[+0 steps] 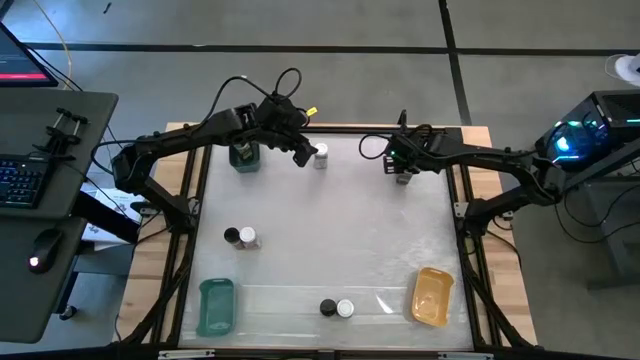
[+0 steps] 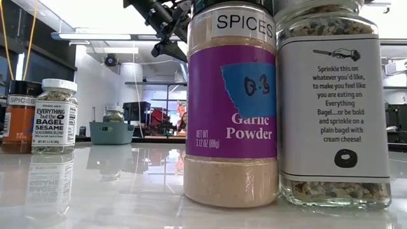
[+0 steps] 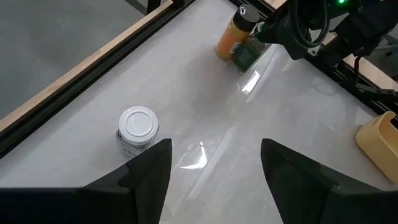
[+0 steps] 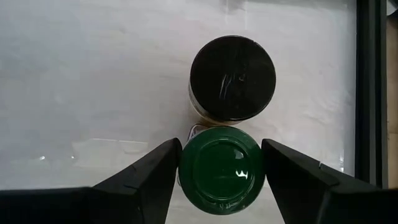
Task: Sort spices by type
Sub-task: Put the green seasoning bottle into the blue bin
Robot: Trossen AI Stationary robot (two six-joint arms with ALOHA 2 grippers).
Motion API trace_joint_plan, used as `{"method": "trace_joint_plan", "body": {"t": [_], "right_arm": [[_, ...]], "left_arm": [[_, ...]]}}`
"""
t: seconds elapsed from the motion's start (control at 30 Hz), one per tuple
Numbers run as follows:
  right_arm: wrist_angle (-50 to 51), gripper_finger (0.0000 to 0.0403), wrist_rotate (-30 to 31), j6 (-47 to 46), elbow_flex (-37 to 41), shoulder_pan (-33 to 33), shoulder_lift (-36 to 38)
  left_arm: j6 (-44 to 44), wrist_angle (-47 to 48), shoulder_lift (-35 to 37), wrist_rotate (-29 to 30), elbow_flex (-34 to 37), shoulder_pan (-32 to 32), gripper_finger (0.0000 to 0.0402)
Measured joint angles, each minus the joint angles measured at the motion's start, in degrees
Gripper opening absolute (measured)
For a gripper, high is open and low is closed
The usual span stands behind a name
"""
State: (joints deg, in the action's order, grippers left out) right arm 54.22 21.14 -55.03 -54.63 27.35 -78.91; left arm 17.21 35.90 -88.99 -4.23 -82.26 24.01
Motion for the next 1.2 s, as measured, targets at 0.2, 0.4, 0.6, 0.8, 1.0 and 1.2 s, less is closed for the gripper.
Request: {"method": "trace_joint_plan", "body": {"t": [0.2,0.4,0.6,0.8,1.0,1.2], "right_arm": [[0.60,0.0227,-2.73,-0.19,0.07,0.47,-0.01],[0.56,0.0227,-5.22,-0.36,0.11,0.90,-0.03],[0.56,0.0227,-7.24,0.91,0.15,0.94,-0.07],[0.57,0.0227,-10.78,3.06,0.27,0.92,-0.11],[-2.06,0.0217,-12.15,4.39,0.49,0.08,-0.27],[-5.15,0.0200,-12.60,4.57,0.48,-1.47,-0.34]], "left_arm": [[-0.41,0.05,0.00,0.00,0.00,0.11,0.0233],[-0.39,0.11,0.00,-0.04,0.00,0.09,0.0233],[-0.44,0.09,0.00,-0.23,0.00,0.09,0.0233],[-2.34,0.12,0.12,-3.15,0.00,-0.04,0.0233],[-2.91,0.43,3.24,-4.28,0.00,-0.02,0.0233],[-4.43,1.33,8.56,-3.99,-0.07,0.42,0.0233]]}}
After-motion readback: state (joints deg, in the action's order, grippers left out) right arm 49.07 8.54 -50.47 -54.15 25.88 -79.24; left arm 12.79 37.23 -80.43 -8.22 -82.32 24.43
